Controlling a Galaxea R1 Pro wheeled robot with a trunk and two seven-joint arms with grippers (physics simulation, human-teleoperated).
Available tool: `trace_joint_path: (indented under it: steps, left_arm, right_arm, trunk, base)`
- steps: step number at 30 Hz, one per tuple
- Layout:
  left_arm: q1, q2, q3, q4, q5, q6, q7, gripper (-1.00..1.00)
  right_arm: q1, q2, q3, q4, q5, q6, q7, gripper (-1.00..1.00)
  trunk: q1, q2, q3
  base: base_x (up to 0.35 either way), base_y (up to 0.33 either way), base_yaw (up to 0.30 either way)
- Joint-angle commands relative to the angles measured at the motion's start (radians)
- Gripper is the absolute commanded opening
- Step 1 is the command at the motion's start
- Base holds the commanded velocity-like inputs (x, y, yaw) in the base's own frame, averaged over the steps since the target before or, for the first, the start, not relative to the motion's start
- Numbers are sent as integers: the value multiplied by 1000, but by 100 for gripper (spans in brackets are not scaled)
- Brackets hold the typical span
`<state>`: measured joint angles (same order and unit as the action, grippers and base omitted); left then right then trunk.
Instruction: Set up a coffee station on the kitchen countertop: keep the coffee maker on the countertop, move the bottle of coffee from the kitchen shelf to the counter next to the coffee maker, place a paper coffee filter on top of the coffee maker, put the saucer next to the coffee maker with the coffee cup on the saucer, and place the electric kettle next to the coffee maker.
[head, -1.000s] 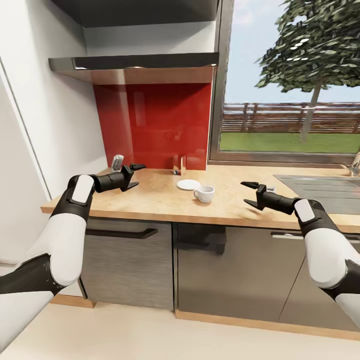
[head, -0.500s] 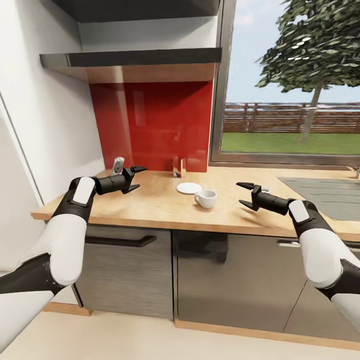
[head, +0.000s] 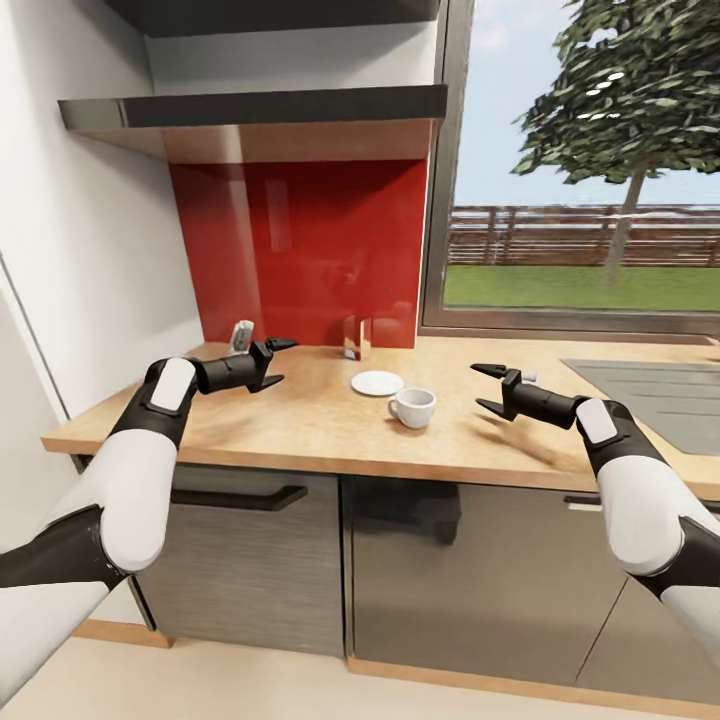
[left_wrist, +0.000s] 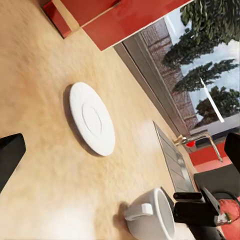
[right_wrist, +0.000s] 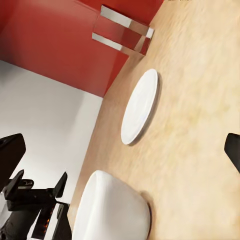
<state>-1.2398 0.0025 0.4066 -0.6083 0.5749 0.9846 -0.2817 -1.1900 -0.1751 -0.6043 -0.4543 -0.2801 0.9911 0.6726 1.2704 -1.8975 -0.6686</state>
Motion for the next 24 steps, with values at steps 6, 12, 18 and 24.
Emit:
trace_joint_path:
  steps: [6,12,18,24]
  left_arm:
    - [-1,-5,6,79,-8,2,-8,100]
    - [-1,-6,8,97,-8,2,-8,100]
    - [-1,-7,10,102,-8,2,-8,100]
    - [-1,-7,11,102,-8,2,-8,100]
  right_arm:
    - [-2,6,-6,0,7,4,5,100]
    - [-2,9,-6,1,7,4,5,100]
    - [-2,16,-7,1,7,4,5,100]
    - [-2,30,-7,2,7,4,5,100]
  trunk:
    - [0,-1,-1]
    - [0,-1,-1]
    - [0,-1,-1]
    - [0,-1,-1]
  base:
    - [14,-4,0]
    - [2,-1,0]
    - [42,0,0]
    - [66,0,0]
